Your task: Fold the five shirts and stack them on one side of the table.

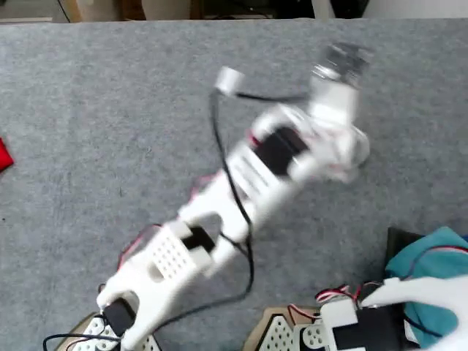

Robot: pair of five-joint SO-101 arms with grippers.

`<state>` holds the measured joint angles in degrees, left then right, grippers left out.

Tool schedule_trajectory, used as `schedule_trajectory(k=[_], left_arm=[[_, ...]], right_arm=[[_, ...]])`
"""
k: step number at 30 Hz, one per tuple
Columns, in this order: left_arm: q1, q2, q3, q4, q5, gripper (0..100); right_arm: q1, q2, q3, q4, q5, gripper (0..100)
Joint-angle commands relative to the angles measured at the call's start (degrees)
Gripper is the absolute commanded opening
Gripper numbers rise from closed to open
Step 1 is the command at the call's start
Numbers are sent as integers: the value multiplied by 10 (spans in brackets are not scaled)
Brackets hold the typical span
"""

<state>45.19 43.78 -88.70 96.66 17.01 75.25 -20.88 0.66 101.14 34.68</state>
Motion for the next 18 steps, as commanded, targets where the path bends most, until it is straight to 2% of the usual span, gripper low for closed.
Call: schedule_trajectory(k=[1, 6, 12, 15, 18], left_arm=[[-117, -24, -20, 39, 0, 32], [-285, -7, 32, 41, 1, 19], [-550, -7, 93, 41, -6, 19], [-691, 0, 125, 41, -50, 19], [-816, 0, 161, 37, -99, 25]], right_arm=[[-105, -26, 0, 11, -4, 19], [-315, -25, 82, 11, -18, 27], [-582, -25, 103, 9, -18, 27], [-675, -25, 98, -8, -18, 27], [-730, -21, 99, -46, -18, 27]])
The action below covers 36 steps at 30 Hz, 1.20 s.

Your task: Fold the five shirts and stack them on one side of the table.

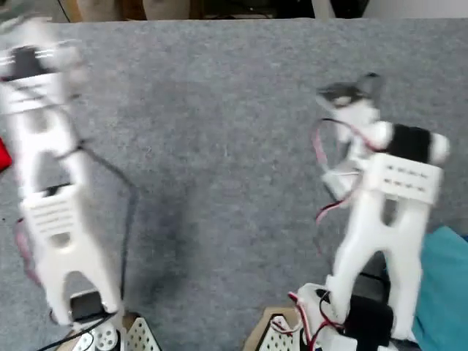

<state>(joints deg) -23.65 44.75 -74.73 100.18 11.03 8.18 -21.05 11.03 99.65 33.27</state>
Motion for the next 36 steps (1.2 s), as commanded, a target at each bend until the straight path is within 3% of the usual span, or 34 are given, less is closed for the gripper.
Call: schedule_trajectory(k=[1, 6, 9, 15, 20, 25, 28, 31, 36], left_arm=[[-163, -9, 32, 1, -54, 28], [-300, -8, 69, 0, -138, 53], [-367, -1, 98, -40, -178, 85], [-440, 55, 125, -127, -186, 181], [-435, 110, 127, -129, -186, 247], [-406, 169, 125, -162, -186, 250], [-398, 175, 124, -178, -186, 184], [-385, 175, 105, -171, -186, 5], [-340, 175, -20, -42, -186, 22]], right_arm=[[-75, -18, -4, -42, -4, 27], [-150, -18, -4, -76, -4, 27], [-194, -18, -4, -79, -4, 27], [-240, -18, 19, -98, -13, 27], [-240, -19, 34, -108, -47, 27], [-240, -19, 36, -110, -53, 27], [-239, -19, 36, -107, -53, 27], [-239, -19, 36, -107, -53, 27], [-239, -19, 36, -109, -53, 27]])
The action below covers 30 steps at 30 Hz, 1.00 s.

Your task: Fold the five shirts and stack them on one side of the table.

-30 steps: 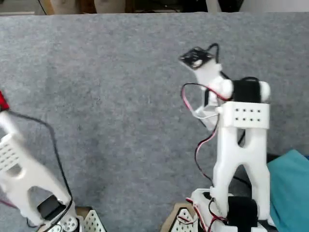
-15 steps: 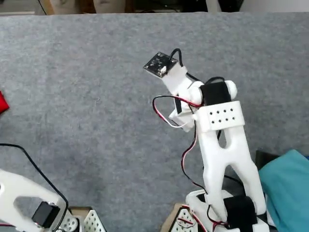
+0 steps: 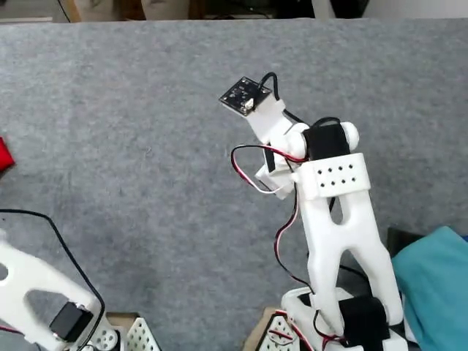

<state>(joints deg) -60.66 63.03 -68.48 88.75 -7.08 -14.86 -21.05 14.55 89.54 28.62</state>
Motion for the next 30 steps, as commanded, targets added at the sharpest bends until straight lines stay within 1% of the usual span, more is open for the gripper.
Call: schedule_trajectory(k=[1, 2, 6, 11, 14, 21, 25, 27, 29, 30], left_arm=[[47, -7, -118, 106, -5, 19], [68, -7, -148, 125, -4, 18], [144, -26, -219, 123, -2, 18], [272, -84, -222, 123, -1, 18], [347, -124, -203, 123, 18, 18], [513, -266, -62, 123, 87, 18], [611, -357, 50, 123, 91, 18], [654, -401, 109, 122, 91, 18], [687, -445, 164, 122, 88, 19], [699, -468, 190, 122, 88, 26]], right_arm=[[-8, -19, 1, -9, -6, 27], [-8, -19, 1, -9, -6, 27], [-8, -19, 1, -10, -6, 27], [-7, -19, 2, -15, -6, 27], [19, -19, 1, -18, -6, 27], [130, -19, -1, -18, -2, 27], [173, -19, -1, -18, 22, 29], [193, -19, -3, -18, 22, 31], [209, -19, -3, -14, 22, 64], [215, -22, -3, -12, 25, 101]])
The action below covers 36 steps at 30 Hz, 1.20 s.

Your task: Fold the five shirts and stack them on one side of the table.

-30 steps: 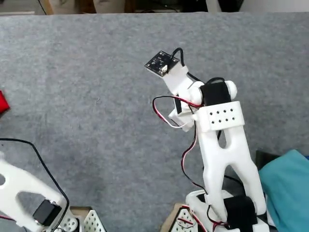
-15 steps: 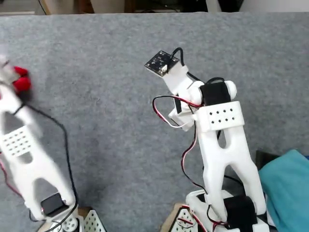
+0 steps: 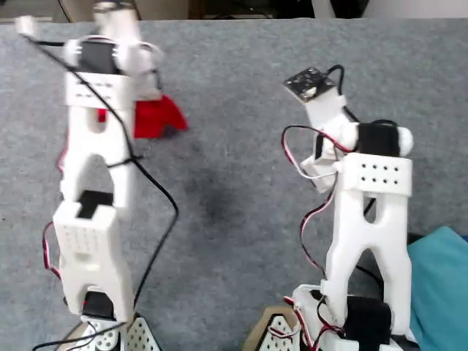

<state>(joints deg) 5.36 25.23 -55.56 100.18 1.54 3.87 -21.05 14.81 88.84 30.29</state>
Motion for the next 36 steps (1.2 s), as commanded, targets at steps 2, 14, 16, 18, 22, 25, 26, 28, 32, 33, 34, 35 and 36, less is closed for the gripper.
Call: schedule_trajectory(k=[2, 14, 16, 18, 22, 25, 26, 28, 32, 33, 34, 35, 36], left_arm=[[57, -143, 108, 8, 4, 95], [-82, -521, 406, 6, 38, 360], [-149, -567, 459, 6, 38, 360], [-229, -605, 522, 6, 38, 360], [-367, -669, 633, 5, 37, 360], [-438, -709, 692, 5, 36, 360], [-459, -720, 708, 5, 28, 360], [-491, -743, 737, 5, -2, 360], [-535, -778, 784, 5, -55, 360], [-541, -785, 791, 5, -62, 360], [-547, -792, 798, 5, -67, 360], [-552, -797, 804, 5, -69, 360], [-556, -801, 810, 5, -73, 360]], right_arm=[[35, -22, -5, -5, 9, 188], [-161, -14, -31, -6, 10, 314], [-223, 5, -36, -10, 6, 314], [-282, 39, -49, -10, 4, 314], [-349, 153, -124, -10, -21, 314], [-357, 262, -212, -10, -23, 314], [-357, 299, -243, -10, -23, 314], [-356, 378, -305, -10, -23, 313], [-351, 520, -428, 4, -23, 201], [-349, 550, -460, 10, -23, 161], [-349, 575, -494, 19, -23, 117], [-348, 599, -528, 31, -24, 75], [-344, 618, -560, 47, -24, 32]])
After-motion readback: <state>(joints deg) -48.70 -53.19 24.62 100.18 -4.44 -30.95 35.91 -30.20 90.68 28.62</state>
